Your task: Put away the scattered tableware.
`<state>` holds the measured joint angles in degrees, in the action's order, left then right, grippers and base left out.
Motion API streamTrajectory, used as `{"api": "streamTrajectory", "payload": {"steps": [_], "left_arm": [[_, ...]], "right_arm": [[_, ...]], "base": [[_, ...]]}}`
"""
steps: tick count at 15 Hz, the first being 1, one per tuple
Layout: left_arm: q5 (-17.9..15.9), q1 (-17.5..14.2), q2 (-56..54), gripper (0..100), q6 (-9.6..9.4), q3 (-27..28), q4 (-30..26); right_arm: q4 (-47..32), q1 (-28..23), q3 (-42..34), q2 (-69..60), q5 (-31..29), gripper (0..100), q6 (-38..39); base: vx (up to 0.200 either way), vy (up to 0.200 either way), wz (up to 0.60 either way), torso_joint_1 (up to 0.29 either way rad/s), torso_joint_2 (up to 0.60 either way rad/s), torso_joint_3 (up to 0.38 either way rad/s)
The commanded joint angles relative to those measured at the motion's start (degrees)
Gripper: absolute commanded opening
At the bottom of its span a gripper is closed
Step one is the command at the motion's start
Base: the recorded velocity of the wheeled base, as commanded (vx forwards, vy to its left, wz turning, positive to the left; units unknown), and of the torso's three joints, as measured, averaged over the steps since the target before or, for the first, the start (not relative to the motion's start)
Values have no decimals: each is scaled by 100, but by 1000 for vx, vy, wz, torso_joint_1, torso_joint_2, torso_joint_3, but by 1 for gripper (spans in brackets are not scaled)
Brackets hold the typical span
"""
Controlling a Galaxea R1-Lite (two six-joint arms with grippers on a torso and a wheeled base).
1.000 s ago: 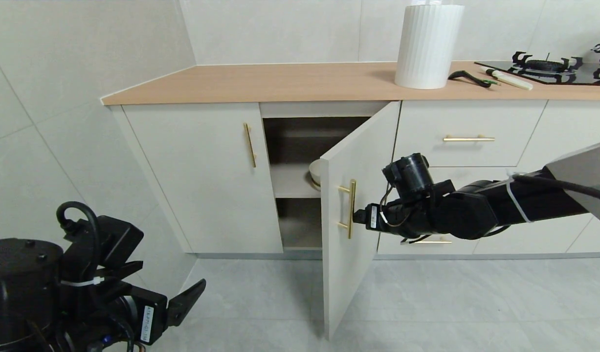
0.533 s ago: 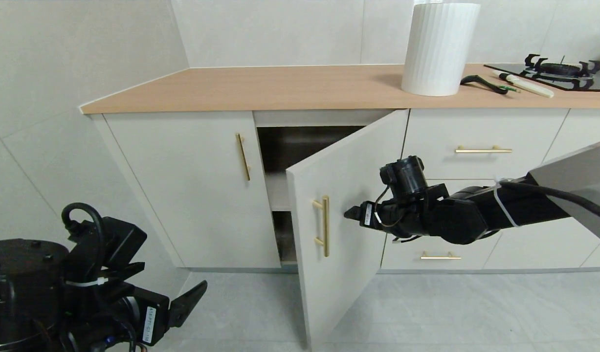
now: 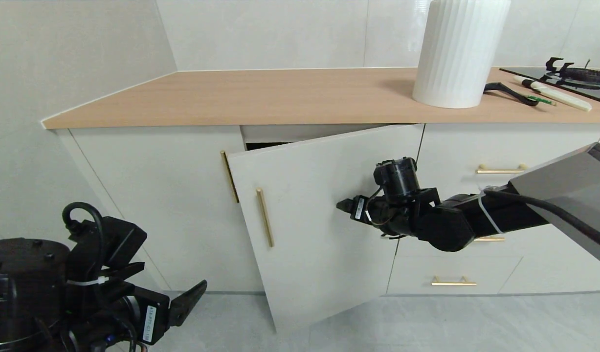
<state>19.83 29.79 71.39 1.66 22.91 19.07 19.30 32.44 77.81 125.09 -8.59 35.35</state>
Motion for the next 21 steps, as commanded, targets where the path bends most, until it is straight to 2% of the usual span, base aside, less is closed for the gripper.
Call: {"api": "streamTrajectory", "payload": {"steps": [1, 2, 9, 12, 14, 18, 21], "left_arm": [[3, 0, -2, 100, 1, 12, 1], [3, 0, -2, 100, 10, 12, 9], [3, 0, -2, 100, 10, 12, 18], [3, 0, -2, 100, 10, 12, 18], [-6, 0, -2, 100, 10, 3, 18], [3, 0, -169, 100, 10, -5, 27], [3, 0, -433, 100, -16, -14, 18]], "right_arm": [[162, -1, 23, 156, -116, 100, 16], [259, -1, 67, 191, -195, 100, 16], [408, -53, 507, 394, -740, 100, 376], [373, -53, 437, 271, -758, 100, 367], [355, -36, 103, -46, -687, 100, 323], [399, -10, -1348, -1725, -600, 100, -380], [382, -326, -2446, -3395, -670, 100, -600]], "base": [[200, 0, 0, 7, -2, 2], [200, 0, 0, 7, 2, -7], [0, 0, 0, 0, 0, 0], [0, 0, 0, 0, 0, 0], [0, 0, 0, 0, 0, 0], [0, 0, 0, 0, 0, 0], [0, 0, 0, 0, 0, 0]]}}
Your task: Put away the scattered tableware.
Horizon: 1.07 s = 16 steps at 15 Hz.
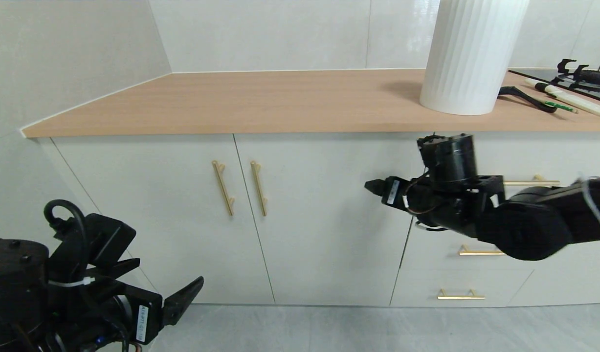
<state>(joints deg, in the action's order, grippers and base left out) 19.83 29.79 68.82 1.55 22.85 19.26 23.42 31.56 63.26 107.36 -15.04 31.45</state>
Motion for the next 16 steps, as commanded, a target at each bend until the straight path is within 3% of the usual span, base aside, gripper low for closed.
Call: {"api": "streamTrajectory", "payload": {"steps": [1, 3, 4, 7, 8, 9, 11, 12, 14, 16], "left_arm": [[12, 0, -281, 100, -14, -17, -1], [64, -105, -624, 100, -32, -289, -19], [223, -167, -993, 100, -32, -606, -28], [601, -246, -2355, 100, -41, -1318, -133], [706, -334, -2698, 100, -76, -1300, -274], [794, -589, -3287, 100, -278, -1239, -573], [803, -1099, -4421, 100, -735, -1230, -1249], [794, -1318, -4957, 100, -867, -1230, -1645], [750, -1925, -5897, 100, -893, -1177, -2427], [732, -2338, -6328, 100, -858, -1247, -2656]], "right_arm": [[-39, -388, -1492, -2281, -25, 100, -377], [-39, -845, -2476, -3503, -253, 100, -895], [-30, -1310, -3039, -4162, -280, 100, -1247], [-74, -2805, -4005, -5850, 283, 100, -1809], [-74, -3095, -4172, -6219, 371, 100, -1967], [-83, -3376, -4418, -6869, 388, 100, -2310], [-206, -3420, -4796, -8126, 353, 100, -2882], [-522, -3420, -4832, -8688, 335, 100, -3119], [-1639, -3411, -4735, -9805, 441, 100, -3339], [-2254, -3279, -4744, -10288, 792, 100, -3382]], "base": [[0, 0, 0, 0, 0, 0], [0, 0, 0, 0, 0, 0], [0, 0, 0, 0, 0, 0], [0, 0, 0, 0, 0, 0], [0, 0, 0, 0, 0, 0], [0, 0, 0, 0, 0, 0], [0, 0, 0, 0, 0, 0], [0, 0, 0, 0, 0, 0], [0, 0, 0, 0, 0, 0], [0, 0, 0, 0, 0, 0]]}}
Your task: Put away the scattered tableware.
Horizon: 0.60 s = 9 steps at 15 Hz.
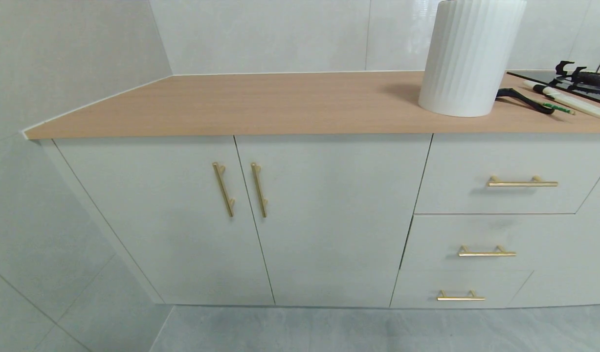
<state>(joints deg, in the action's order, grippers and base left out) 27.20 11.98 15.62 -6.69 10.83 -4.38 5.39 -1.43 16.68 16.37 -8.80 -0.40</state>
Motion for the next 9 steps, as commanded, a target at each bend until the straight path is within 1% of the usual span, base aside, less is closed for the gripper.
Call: {"api": "streamTrajectory", "payload": {"steps": [1, 2, 3, 4, 5, 6, 7, 8, 9], "left_arm": [[49, -741, -1008, 100, -16, -63, -292], [-4, -1269, -1289, 100, -78, -125, -318], [5, -1330, -1395, 100, -95, -212, -327], [242, -1295, -1386, 100, 186, -450, -230], [242, -1295, -1386, 100, 520, -643, -169], [31, -1242, -1509, 100, 564, -740, -125], [-417, -1225, -1562, 100, 590, -757, -37], [-654, -1225, -1562, 100, 608, -775, 16], [-1384, -1225, -1562, 100, 608, -792, 77]], "right_arm": [[-978, 187, -156, -1523, 502, 100, -162], [-1251, 151, -297, -1628, 616, 100, 75], [-1242, 151, -384, -1637, 652, 100, 198], [-1180, 151, -727, -1637, 669, 100, 348], [-1040, 151, -1070, -1637, 669, 100, 427], [-759, 151, -1483, -1628, 669, 100, 445], [-389, 151, -1606, -1637, 731, 100, 497], [-345, 151, -1624, -1637, 819, 100, 585], [-345, 151, -1633, -1637, 959, 100, 638]], "base": [[0, 0, 0, 0, 0, 0], [0, 0, 0, 0, 0, 0], [0, 0, 0, 0, 0, 0], [0, 0, 0, 0, 0, 0], [0, 0, 0, 0, 0, 0], [0, 0, 0, 0, 0, 0], [0, 0, 0, 0, 0, 0], [0, 0, 0, 0, 0, 0], [0, 0, 0, 0, 0, 0]]}}
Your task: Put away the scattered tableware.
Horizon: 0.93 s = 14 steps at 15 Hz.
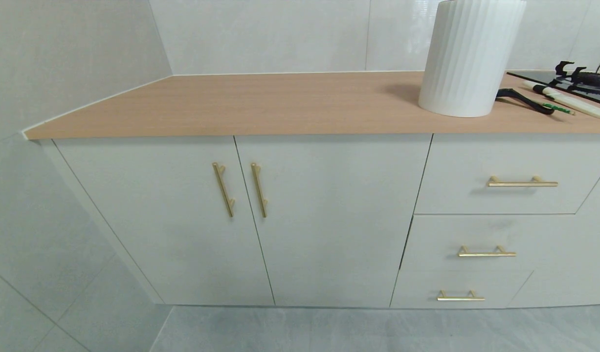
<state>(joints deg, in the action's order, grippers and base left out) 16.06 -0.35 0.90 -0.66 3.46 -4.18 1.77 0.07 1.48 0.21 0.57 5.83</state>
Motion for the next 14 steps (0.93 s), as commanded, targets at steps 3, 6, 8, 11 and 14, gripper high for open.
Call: {"api": "streamTrajectory", "payload": {"steps": [3, 6, 8, 11, 14], "left_arm": [[-1254, 9, -90, 100, 48, -91, 119], [-1272, 18, -81, 100, 171, -337, 418], [-1272, 18, -81, 100, 145, -337, 427], [-1280, 18, -81, 100, 127, -346, 427], [-1280, 18, -81, 100, 22, -346, 427]], "right_arm": [[17, 1, -104, -12, 154, 100, -170], [8, 1, -104, -12, 321, 100, -495], [-89, -16, -148, -12, -259, 100, -565], [-168, -16, -148, -3, -497, 100, -556], [-168, -16, -148, -12, -479, 100, -539]], "base": [[0, 0, 0, 0, 0, 0], [0, 0, 0, 0, 0, 0], [0, 0, 0, 0, 0, 0], [0, 0, 0, 0, 0, 0], [0, 0, 0, 0, 0, 0]]}}
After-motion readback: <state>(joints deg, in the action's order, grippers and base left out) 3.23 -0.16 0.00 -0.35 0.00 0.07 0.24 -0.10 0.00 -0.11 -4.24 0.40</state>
